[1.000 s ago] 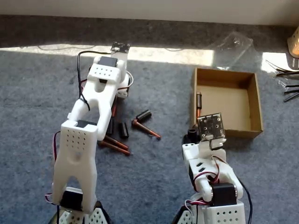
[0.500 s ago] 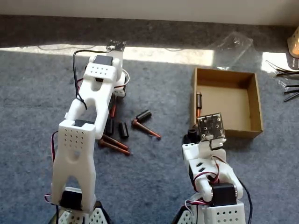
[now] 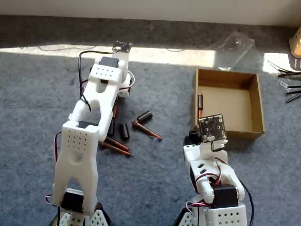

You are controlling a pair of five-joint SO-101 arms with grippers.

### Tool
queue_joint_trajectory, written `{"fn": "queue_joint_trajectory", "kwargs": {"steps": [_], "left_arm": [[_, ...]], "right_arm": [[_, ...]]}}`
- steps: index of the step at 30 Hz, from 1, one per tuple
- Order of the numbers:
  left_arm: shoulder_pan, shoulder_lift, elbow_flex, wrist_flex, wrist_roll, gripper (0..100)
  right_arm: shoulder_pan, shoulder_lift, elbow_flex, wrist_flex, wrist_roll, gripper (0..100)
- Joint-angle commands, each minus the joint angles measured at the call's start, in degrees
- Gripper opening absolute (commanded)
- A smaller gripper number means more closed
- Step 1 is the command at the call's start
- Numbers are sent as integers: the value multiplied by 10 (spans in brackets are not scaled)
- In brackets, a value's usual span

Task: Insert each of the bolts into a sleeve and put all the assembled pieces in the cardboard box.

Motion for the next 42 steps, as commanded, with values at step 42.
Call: {"fn": "queue_joint_trajectory", "kwargs": {"steps": [42], "left_arm": [[-31,-436,36,244,-181,5]], "right_arm": [[-207,-2,49,-173,-1,5]]}}
